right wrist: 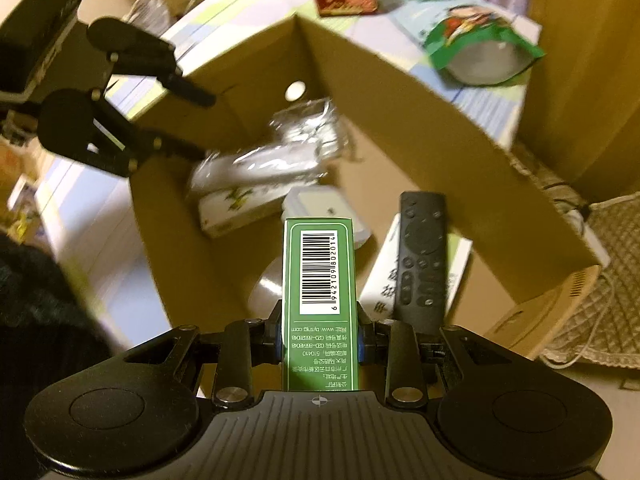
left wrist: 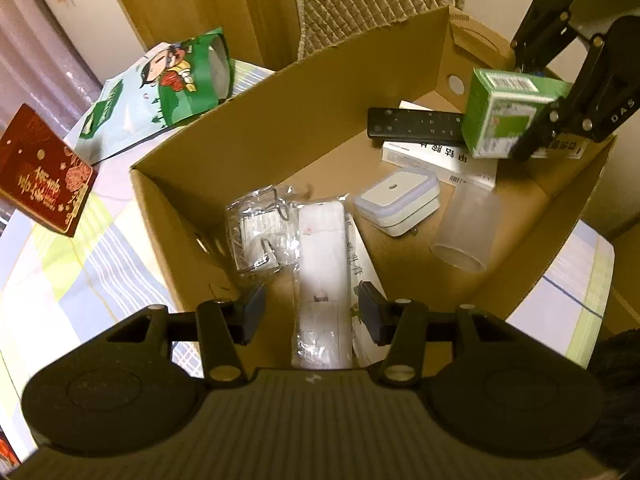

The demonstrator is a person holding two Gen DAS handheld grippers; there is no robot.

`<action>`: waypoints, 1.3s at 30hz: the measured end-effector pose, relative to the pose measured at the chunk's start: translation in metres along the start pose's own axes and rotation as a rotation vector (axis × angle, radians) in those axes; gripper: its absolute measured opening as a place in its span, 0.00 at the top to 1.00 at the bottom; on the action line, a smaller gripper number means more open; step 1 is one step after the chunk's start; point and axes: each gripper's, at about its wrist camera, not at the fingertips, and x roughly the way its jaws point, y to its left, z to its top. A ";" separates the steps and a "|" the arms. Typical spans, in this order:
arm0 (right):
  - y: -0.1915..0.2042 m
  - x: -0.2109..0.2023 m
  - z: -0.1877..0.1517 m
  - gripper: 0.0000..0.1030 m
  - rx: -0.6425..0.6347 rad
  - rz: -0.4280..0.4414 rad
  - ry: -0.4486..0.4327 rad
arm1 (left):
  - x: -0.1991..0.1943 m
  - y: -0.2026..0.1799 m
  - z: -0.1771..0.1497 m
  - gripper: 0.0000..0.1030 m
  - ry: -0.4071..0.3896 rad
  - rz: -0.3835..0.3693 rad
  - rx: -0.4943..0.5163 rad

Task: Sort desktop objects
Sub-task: 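Open the right gripper to drop the medicine box while the left releases the wrapped item, then withdraw both grippers from the cardboard box back over the table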

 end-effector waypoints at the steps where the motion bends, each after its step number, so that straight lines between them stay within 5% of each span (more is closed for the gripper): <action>1: -0.001 0.002 0.000 0.71 -0.004 0.015 0.010 | -0.002 0.001 -0.001 0.55 -0.003 0.002 -0.010; 16: -0.002 0.028 -0.001 0.70 -0.067 0.114 0.149 | -0.012 0.005 -0.004 0.53 -0.013 0.017 -0.065; 18: -0.001 0.025 -0.001 0.55 -0.069 0.118 0.147 | -0.012 0.004 -0.003 0.53 -0.013 0.016 -0.063; 19: -0.001 0.024 -0.002 0.34 -0.069 0.120 0.146 | -0.012 0.003 -0.003 0.53 -0.013 0.015 -0.062; 30: 0.004 0.009 -0.006 0.33 -0.075 0.137 0.134 | -0.015 -0.001 -0.005 0.53 -0.014 0.014 -0.064; 39: 0.009 0.004 -0.012 0.33 -0.028 0.066 0.114 | -0.021 -0.005 -0.007 0.50 -0.019 0.018 -0.054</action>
